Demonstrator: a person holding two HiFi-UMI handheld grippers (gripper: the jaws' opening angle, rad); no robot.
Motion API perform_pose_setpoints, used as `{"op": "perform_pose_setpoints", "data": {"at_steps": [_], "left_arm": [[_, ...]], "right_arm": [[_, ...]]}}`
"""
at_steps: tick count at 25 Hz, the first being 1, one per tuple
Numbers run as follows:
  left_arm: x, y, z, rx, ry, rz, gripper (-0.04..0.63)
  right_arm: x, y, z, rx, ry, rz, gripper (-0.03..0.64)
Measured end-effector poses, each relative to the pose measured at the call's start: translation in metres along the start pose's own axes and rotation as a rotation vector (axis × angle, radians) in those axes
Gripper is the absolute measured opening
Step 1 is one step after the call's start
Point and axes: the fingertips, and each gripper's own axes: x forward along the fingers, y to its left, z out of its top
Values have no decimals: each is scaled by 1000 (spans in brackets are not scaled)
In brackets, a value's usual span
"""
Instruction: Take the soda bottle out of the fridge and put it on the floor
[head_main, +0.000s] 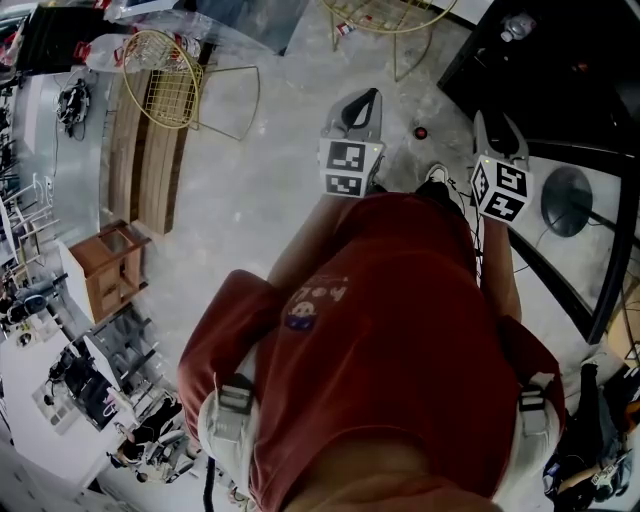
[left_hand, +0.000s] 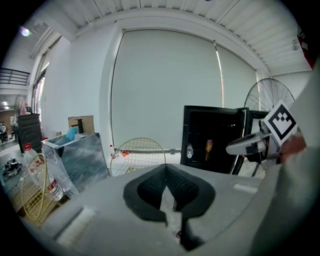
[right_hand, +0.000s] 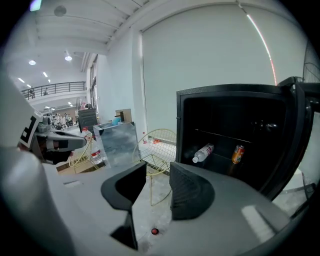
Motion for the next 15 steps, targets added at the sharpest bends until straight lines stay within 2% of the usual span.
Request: {"op": "perform_pose_setpoints", "data": {"at_steps": [7,15], "left_arm": [[3,0,1,7,-7,-3,-1],[8,-6,0,7,-14,-23,0]], "right_arm": [[3,-2,2,0,-10,9,109],[-1,-8,5,3,-65,-2,10]]}}
